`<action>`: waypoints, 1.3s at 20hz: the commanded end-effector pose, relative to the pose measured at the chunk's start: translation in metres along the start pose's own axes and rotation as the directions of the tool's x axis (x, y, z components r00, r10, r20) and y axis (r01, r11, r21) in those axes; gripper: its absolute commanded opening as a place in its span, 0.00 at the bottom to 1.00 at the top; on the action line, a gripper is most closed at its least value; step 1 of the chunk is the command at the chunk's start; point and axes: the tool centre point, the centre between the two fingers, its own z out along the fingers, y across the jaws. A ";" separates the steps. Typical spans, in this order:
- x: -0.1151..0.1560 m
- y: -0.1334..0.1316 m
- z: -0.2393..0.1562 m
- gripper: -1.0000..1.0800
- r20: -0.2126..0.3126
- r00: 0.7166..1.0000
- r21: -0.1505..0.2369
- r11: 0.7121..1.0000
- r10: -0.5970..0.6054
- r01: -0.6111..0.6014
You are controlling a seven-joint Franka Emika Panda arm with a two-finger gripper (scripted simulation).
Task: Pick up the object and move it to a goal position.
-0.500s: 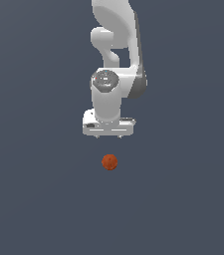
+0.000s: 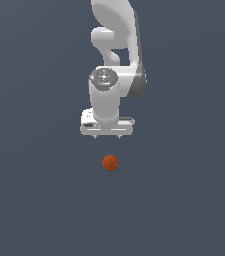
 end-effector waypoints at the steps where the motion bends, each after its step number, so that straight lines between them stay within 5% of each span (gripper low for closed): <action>1: 0.001 0.002 -0.002 0.96 0.000 1.000 -0.003 1.000 -0.002 0.002; 14: 0.003 0.001 0.000 0.96 -0.002 0.999 -0.001 0.999 0.039 -0.039; 26: 0.018 -0.001 0.008 0.96 -0.012 0.967 0.008 0.967 0.255 -0.255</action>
